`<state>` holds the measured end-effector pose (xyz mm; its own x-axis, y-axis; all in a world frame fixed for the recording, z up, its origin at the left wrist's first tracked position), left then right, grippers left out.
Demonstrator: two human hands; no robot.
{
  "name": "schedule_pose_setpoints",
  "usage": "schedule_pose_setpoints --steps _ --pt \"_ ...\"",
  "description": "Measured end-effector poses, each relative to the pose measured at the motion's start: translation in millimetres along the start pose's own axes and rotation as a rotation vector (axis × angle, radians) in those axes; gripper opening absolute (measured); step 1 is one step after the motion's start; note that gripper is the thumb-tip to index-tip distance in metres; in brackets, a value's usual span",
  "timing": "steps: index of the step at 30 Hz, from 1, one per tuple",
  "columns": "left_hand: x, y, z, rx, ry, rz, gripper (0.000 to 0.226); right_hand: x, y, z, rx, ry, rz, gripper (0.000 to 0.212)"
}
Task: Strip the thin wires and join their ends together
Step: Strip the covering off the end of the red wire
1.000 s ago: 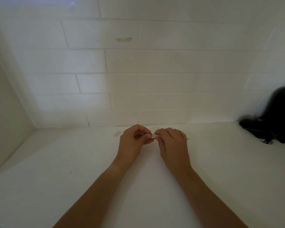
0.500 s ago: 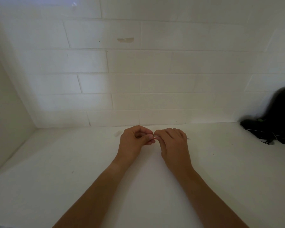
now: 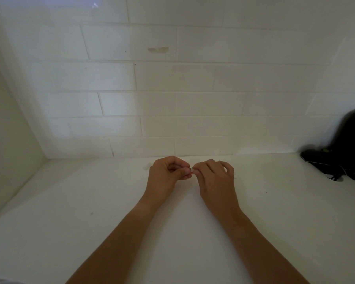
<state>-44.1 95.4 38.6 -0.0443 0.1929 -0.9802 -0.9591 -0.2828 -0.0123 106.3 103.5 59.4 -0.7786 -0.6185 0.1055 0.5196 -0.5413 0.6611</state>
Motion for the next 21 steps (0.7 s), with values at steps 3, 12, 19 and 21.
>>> schedule_pose_setpoints --steps 3,12,19,21 --pt "1.5 0.3 0.1 0.003 0.002 0.006 0.007 0.8 -0.2 0.3 0.020 -0.006 0.011 0.014" --pt "-0.4 0.6 -0.3 -0.002 0.004 -0.005 0.008 0.5 1.3 -0.4 -0.001 -0.003 -0.016 0.015" --pt "0.4 1.5 0.2 -0.011 0.016 0.000 0.009 -1.9 0.9 -0.3 -0.012 -0.008 -0.040 0.014" --pt "-0.2 1.7 -0.5 -0.012 0.014 0.002 0.010 -0.7 2.9 0.0 -0.008 -0.015 -0.016 0.013"
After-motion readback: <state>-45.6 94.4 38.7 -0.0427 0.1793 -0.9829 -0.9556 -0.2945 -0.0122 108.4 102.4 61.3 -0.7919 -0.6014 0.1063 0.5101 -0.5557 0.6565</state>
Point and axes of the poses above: each hand's wrist, its own z-axis towards the middle knuckle, its own y-axis out of the back of the hand, x = y × z, the point moved 10 cm from there along z, towards the middle knuckle, and after that the axes turned 4 degrees about -z, right-handed, at the moved point
